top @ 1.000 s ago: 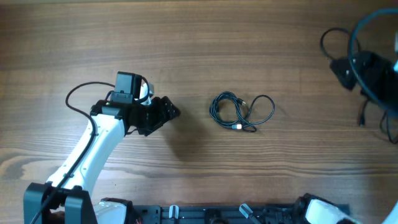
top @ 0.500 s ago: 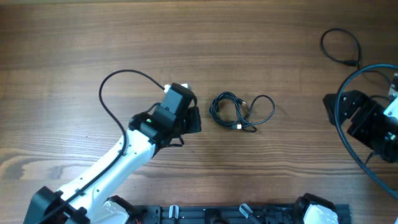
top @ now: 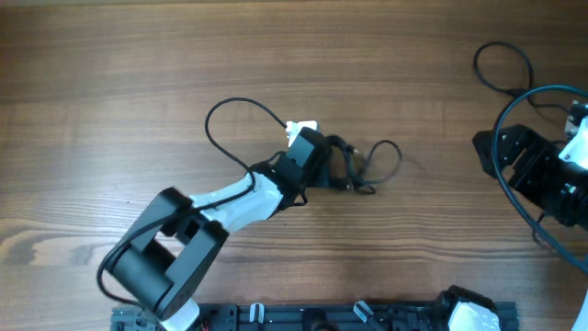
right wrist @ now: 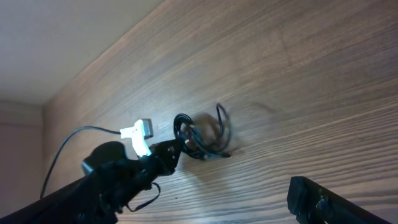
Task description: Untangle cables
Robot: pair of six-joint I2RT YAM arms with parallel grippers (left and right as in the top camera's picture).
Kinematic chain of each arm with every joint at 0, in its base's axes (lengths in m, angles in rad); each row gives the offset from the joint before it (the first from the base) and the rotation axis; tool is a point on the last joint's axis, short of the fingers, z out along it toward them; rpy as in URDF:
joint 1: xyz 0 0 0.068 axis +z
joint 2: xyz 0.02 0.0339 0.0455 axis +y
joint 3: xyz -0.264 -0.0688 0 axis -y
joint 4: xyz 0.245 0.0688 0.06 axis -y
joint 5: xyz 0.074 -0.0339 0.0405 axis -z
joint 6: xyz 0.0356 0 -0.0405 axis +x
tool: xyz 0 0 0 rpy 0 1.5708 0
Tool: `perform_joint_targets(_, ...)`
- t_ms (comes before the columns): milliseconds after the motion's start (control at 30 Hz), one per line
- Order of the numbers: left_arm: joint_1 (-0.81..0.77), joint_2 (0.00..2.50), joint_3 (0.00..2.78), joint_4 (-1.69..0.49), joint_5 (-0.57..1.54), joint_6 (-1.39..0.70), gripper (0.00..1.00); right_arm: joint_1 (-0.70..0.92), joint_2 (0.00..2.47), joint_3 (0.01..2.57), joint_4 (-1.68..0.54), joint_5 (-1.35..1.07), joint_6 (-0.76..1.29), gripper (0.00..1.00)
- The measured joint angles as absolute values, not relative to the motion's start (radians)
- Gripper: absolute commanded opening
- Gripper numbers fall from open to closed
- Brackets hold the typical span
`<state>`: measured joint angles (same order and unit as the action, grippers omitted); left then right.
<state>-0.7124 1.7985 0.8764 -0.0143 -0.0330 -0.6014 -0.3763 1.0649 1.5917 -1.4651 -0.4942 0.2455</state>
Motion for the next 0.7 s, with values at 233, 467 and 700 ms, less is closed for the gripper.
perform_joint_targets(233, -0.622, 1.814, 0.882, -0.027, -0.146, -0.599, 0.04, -0.294, 1.072, 1.509, -1.426, -0.547, 0.207, 1.0)
perform_joint_targets(467, -0.439, 1.802, 0.916, -0.173, -0.128, -0.719, 0.04, 0.045, 1.102, 1.378, -1.231, -0.569, 0.205, 0.99)
perform_joint_targets(700, -0.237, 1.698, 0.883, -0.255, 0.181, -0.785, 0.04, 0.485, 1.389, 1.357, -0.961, -0.53, 0.276, 0.38)
